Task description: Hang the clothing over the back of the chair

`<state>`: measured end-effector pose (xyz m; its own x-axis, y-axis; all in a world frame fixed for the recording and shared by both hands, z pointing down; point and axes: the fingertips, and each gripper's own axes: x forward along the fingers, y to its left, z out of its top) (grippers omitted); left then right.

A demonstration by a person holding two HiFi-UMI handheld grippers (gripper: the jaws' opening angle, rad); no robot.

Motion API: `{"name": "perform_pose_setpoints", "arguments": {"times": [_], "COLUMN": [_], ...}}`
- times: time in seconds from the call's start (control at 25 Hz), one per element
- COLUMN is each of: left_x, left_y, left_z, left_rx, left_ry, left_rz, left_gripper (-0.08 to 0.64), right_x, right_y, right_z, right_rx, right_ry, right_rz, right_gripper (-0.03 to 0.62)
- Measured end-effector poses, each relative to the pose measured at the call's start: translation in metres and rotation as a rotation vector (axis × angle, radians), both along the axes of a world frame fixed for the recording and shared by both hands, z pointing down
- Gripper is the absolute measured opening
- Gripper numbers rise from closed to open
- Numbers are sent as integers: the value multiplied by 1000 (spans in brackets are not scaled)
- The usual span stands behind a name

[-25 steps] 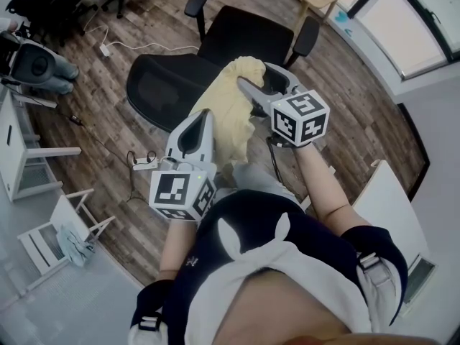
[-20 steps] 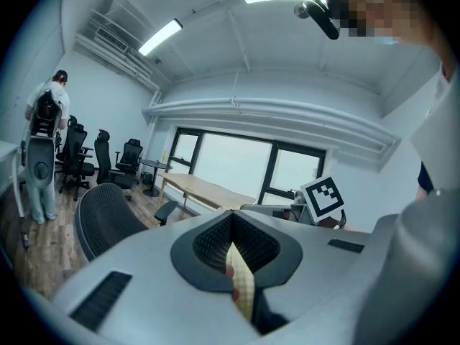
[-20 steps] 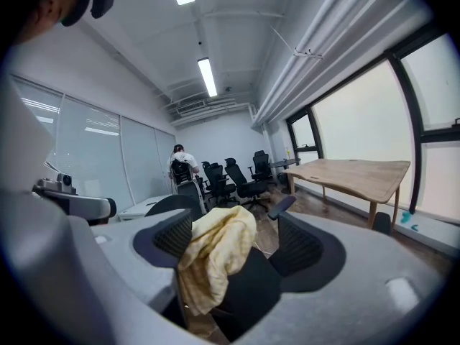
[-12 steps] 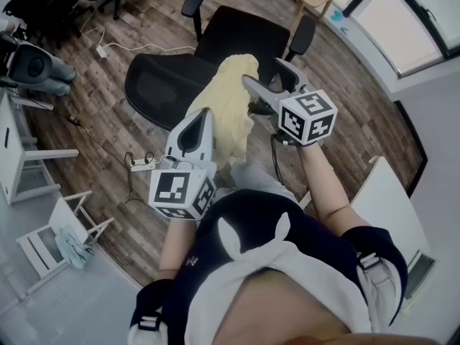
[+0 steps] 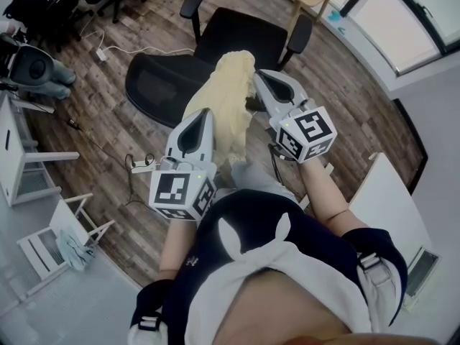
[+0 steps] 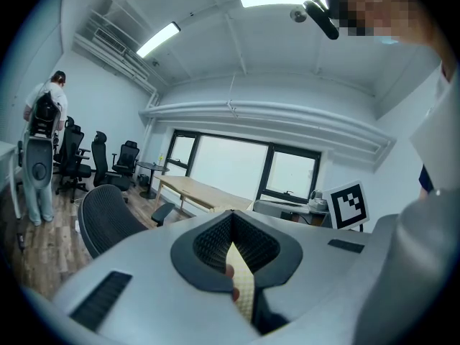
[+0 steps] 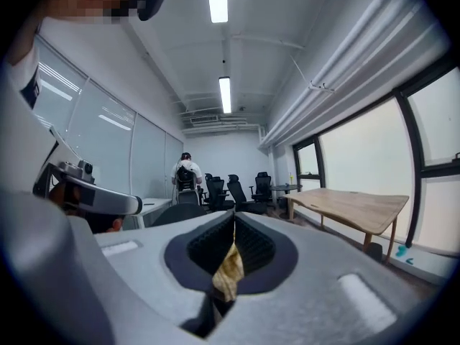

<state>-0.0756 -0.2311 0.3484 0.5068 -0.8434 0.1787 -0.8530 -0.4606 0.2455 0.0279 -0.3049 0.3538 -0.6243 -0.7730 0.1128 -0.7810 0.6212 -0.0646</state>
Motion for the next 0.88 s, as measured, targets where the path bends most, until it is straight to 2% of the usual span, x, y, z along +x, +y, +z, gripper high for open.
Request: {"name": "perform_pose_setpoints", "arguments": {"times": [0.6,0.88], "left_x": [8,11], "left_y": [28,40], "left_z": [-4,-4], "left_rx": [11,11], "left_ry": [11,16], "left_rz": [31,41], "left_gripper": [5,5], "right_x": [-31,-37], "right_y": [65,86], "right_z": [-14,-10], "right_rx": [54,46], "right_ry": [4,23], "right_rz": [-159,-178], "right_gripper": [-2,-2]}}
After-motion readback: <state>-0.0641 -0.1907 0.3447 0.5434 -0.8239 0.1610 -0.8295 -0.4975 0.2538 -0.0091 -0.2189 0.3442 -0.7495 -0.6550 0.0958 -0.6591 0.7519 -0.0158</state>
